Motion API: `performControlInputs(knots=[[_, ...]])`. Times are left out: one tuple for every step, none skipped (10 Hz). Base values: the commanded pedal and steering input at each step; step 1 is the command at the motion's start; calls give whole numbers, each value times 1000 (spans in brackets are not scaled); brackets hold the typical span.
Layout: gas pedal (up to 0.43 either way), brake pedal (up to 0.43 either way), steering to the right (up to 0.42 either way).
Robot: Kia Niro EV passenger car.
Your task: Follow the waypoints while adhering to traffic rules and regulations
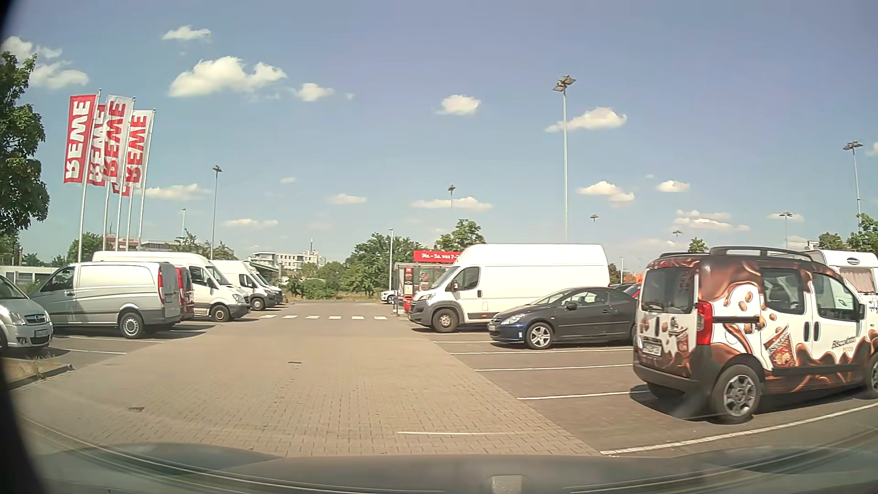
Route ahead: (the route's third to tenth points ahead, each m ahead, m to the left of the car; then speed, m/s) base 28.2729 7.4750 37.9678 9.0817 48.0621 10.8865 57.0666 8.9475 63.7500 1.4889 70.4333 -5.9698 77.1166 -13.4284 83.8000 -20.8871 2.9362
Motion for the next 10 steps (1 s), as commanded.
performControlInputs(knots=[[358, 30, -394], [358, 30, -349], [350, 30, -310], [319, 30, -263], [311, 30, -229], [260, 30, -183], [240, 30, -141], [209, 30, -116], [169, 30, -87], [130, 30, -68]])
